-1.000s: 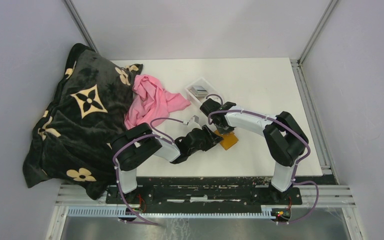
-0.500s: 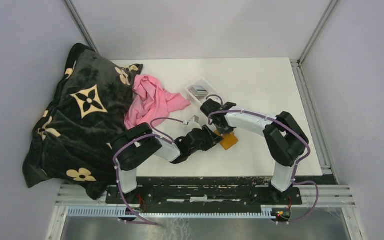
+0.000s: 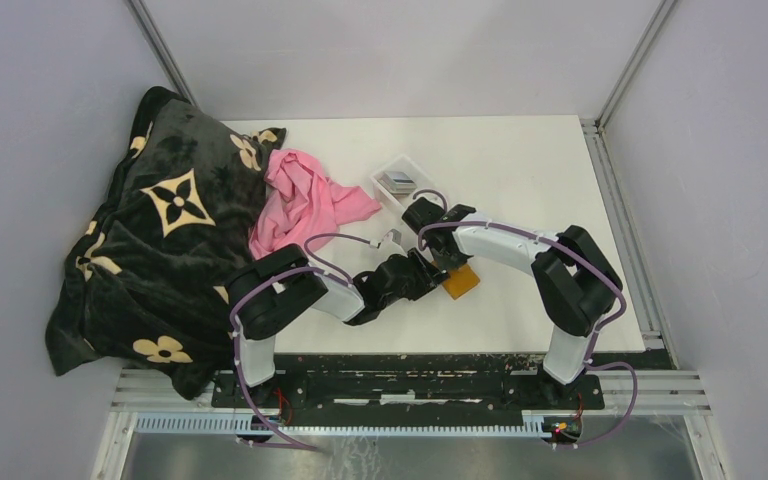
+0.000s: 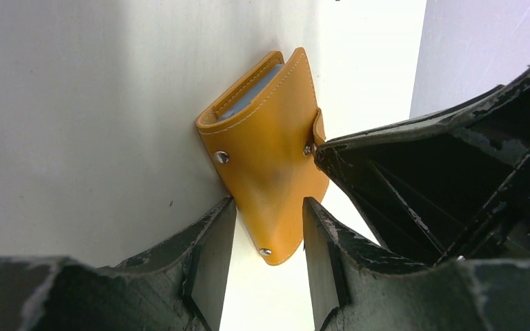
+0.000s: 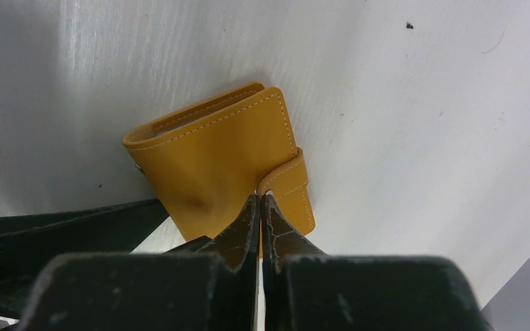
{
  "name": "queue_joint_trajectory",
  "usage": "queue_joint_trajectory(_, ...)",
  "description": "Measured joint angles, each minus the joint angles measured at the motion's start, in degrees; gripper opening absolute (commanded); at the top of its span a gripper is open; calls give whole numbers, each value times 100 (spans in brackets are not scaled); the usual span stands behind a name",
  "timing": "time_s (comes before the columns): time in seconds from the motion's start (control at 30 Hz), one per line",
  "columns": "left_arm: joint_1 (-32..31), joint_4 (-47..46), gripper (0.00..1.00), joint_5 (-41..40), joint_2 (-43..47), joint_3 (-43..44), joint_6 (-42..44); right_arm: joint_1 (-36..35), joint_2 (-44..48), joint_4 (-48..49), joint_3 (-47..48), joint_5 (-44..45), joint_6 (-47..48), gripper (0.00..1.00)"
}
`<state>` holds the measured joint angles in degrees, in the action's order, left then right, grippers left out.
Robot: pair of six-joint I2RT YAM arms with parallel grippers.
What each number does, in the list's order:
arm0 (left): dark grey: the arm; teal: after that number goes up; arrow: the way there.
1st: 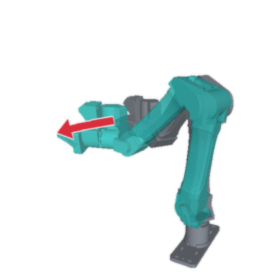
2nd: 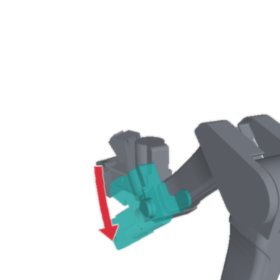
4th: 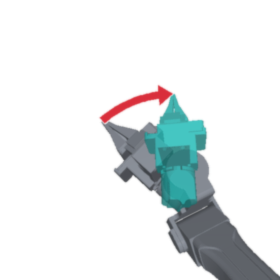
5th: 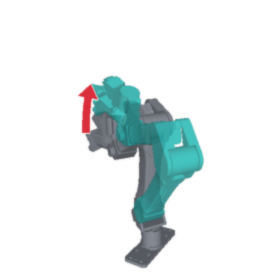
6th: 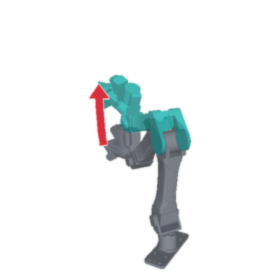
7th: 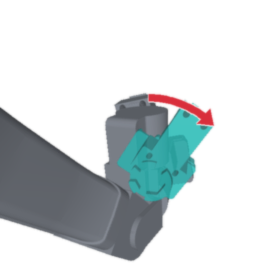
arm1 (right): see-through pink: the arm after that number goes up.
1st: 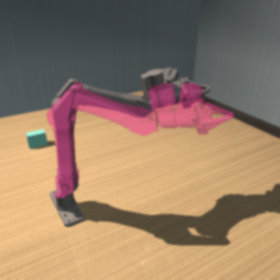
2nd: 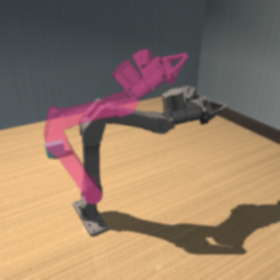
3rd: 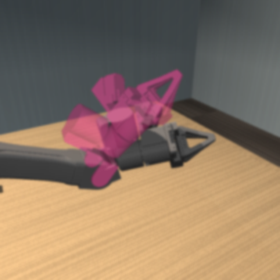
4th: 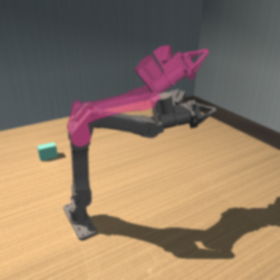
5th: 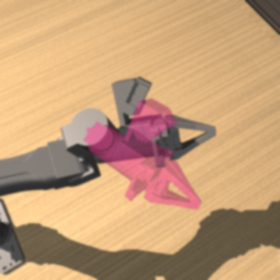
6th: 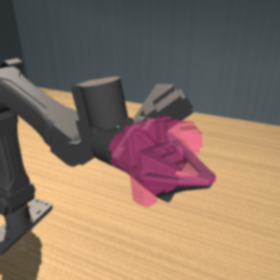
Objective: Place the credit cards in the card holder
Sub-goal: Close the card holder at the center of the board.
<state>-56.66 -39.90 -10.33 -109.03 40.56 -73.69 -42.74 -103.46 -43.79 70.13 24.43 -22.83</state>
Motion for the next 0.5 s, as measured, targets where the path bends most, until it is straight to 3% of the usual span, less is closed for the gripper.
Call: queue_joint_trajectory(0.5,0,33,51,-2,-11,33,0,0,31,61,-144,-20,-2,1)
